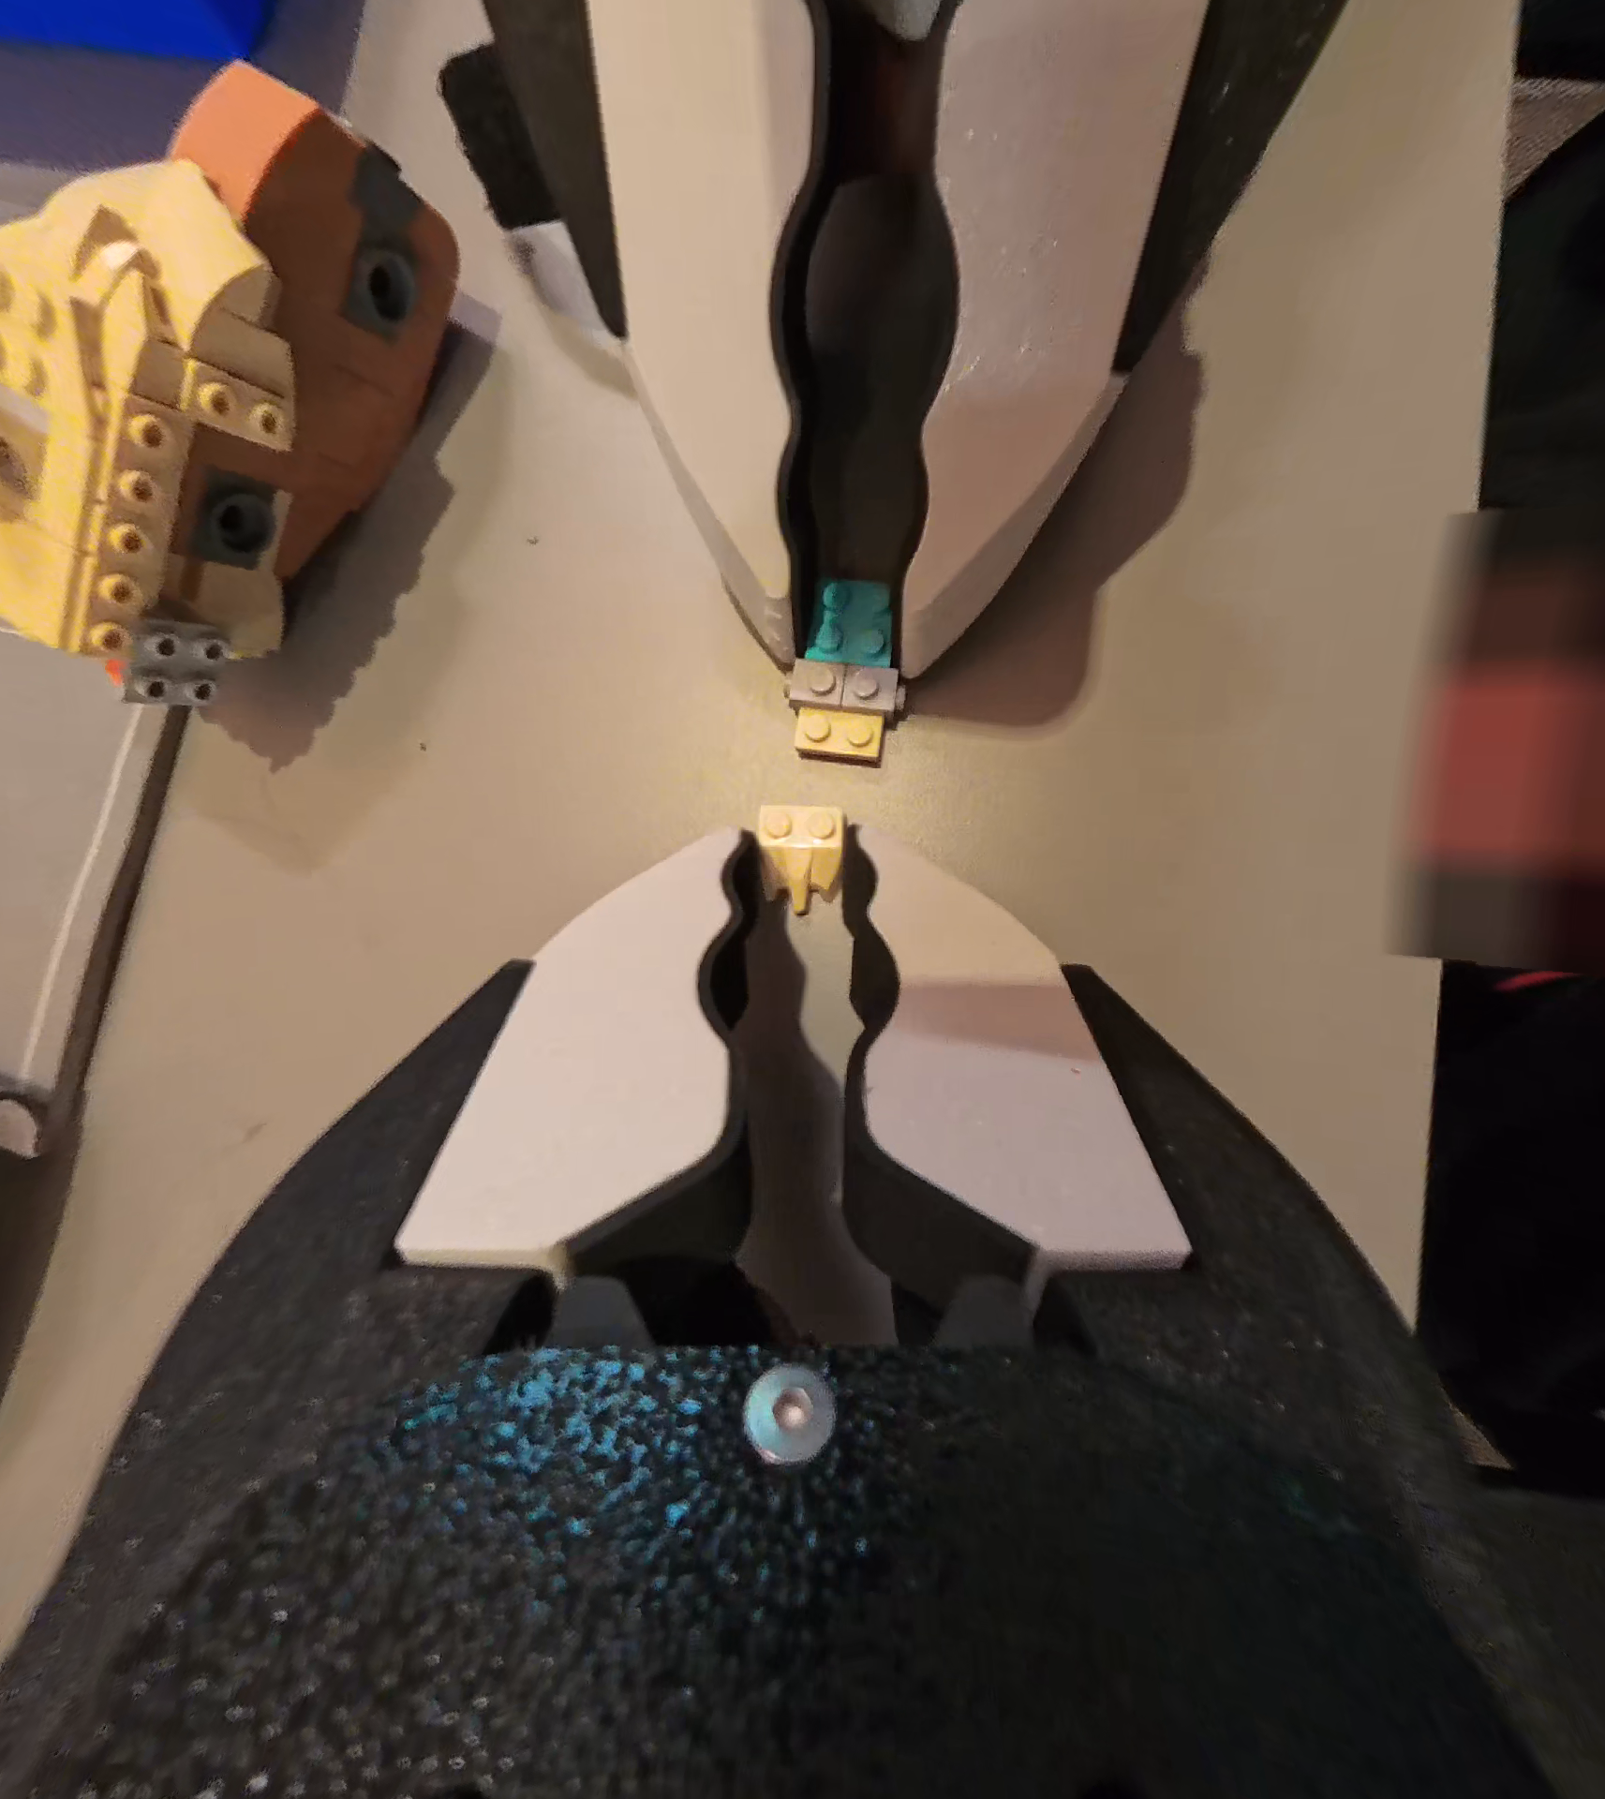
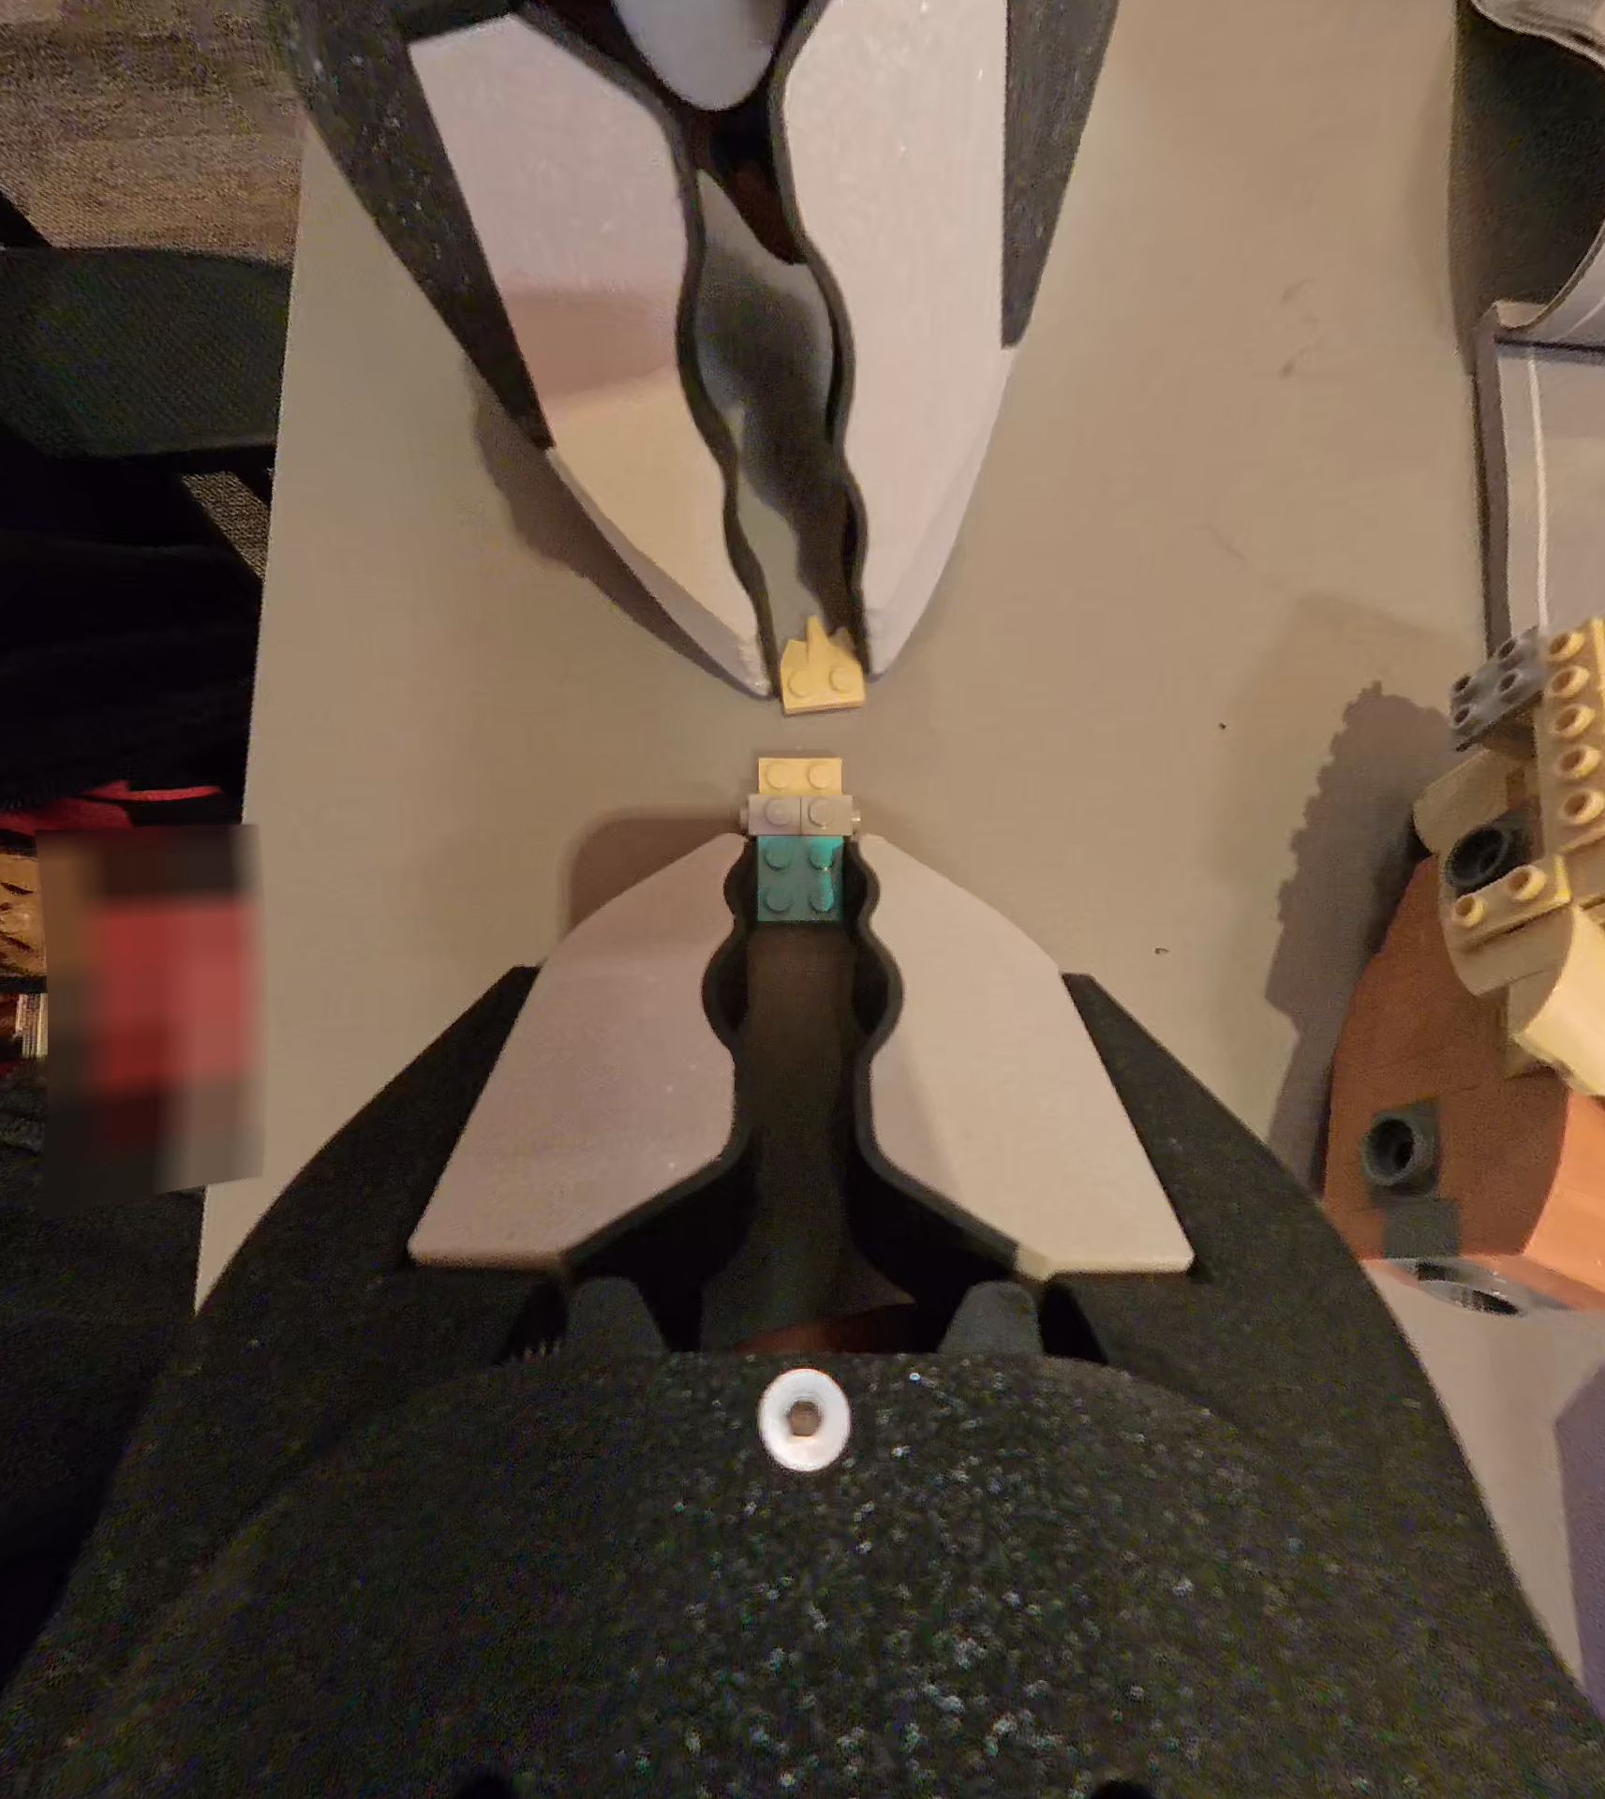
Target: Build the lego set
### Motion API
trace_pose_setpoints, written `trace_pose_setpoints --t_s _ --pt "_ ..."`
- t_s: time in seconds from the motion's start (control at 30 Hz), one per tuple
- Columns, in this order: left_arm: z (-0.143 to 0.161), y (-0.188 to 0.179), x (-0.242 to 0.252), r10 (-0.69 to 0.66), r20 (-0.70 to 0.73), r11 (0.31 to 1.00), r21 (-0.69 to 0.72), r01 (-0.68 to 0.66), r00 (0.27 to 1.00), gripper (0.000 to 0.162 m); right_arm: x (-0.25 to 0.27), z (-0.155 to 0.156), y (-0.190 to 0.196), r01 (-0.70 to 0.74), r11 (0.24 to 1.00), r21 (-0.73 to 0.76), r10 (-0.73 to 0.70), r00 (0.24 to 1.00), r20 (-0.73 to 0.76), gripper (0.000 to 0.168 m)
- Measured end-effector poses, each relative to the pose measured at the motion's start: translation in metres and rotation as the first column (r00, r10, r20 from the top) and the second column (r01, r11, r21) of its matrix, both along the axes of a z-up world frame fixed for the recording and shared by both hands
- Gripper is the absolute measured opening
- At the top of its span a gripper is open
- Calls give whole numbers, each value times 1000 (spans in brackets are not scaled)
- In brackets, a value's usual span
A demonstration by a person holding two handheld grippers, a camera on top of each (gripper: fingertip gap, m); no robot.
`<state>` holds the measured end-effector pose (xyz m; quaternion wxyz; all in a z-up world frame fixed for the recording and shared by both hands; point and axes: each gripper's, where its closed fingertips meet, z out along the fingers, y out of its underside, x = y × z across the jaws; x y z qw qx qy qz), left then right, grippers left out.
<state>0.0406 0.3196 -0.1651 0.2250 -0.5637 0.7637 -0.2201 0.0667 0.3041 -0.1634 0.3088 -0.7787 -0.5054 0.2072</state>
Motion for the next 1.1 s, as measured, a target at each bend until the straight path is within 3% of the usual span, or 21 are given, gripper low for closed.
trace_pose_setpoints --t_s 0.17,0.3,0.57,1.1 --pt "2 -2 4 -16 79 995 -102 24 997 16 0 0 1 4 1000 1 -4 1000 -3 16" --pt "13 -9 7 -41 141 994 -97 55 989 16 -1 2 1 5 1000 9 -5 1000 -18 16" --pt "13 -13 9 -90 79 996 20 89 993 16 -8 8 -2 -11 999 45 13 999 -46 16" --pt "7 -12 9 -65 51 997 36 64 997 16 -7 9 0 2 998 63 2 999 -49 16"
